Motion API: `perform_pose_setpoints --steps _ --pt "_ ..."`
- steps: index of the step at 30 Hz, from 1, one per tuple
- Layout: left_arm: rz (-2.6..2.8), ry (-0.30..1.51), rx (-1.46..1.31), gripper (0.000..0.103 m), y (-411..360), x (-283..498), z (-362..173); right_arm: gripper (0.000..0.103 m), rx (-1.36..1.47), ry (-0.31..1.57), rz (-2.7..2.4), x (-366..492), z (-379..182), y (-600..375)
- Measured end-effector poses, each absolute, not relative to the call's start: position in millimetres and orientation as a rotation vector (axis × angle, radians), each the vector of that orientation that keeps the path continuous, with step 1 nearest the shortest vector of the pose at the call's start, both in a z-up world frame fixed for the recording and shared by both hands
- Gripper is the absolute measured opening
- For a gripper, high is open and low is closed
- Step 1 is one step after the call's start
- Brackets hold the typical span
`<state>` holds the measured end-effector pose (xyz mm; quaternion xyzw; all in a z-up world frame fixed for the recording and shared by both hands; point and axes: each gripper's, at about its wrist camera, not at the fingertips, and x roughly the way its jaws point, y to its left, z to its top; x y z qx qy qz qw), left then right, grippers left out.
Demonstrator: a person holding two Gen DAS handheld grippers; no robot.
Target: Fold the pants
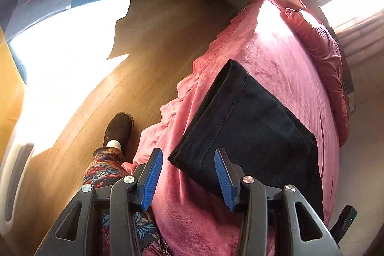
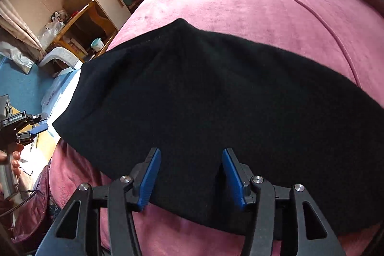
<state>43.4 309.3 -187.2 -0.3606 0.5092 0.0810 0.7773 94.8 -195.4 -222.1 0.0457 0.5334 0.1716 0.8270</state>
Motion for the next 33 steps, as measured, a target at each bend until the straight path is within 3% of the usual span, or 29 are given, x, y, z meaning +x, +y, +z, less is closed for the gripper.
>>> perform_pose_setpoints --steps 6,7,9,11,12,17,22,24,27,29,33 --pt "0.183 1.147 -0.823 0.042 297 41 -202 0.054 0.07 1.131 0.331 83 -232 -197" --pt "0.178 1.146 -0.816 0.029 294 42 -203 0.054 0.057 1.13 0.322 82 -234 -197" --pt "0.17 1.131 -0.791 0.025 291 45 -203 0.054 0.057 1.129 0.314 82 -236 -198" --pt "0.147 1.1 -0.761 0.008 286 48 -200 0.055 0.061 1.131 0.308 82 -239 -198" --pt "0.143 1.084 -0.752 0.007 285 50 -197 0.055 0.063 1.134 0.306 82 -240 -198" --pt "0.148 1.012 -0.649 0.006 282 54 -175 0.067 0.129 1.147 0.317 84 -254 -208" --pt "0.204 1.137 -0.595 0.007 279 62 -218 0.073 0.153 1.167 0.326 89 -260 -209" --pt "0.21 1.141 -0.568 0.007 275 63 -221 0.091 0.157 1.177 0.357 94 -261 -204" --pt "0.211 1.126 -0.561 0.008 275 64 -216 0.102 0.059 1.183 0.36 95 -263 -184" --pt "0.245 1.114 -0.552 0.023 277 62 -209 0.103 0.03 1.173 0.344 94 -264 -179" --pt "0.324 1.04 -0.503 0.026 280 56 -183 0.099 0.105 1.159 0.362 92 -255 -192"
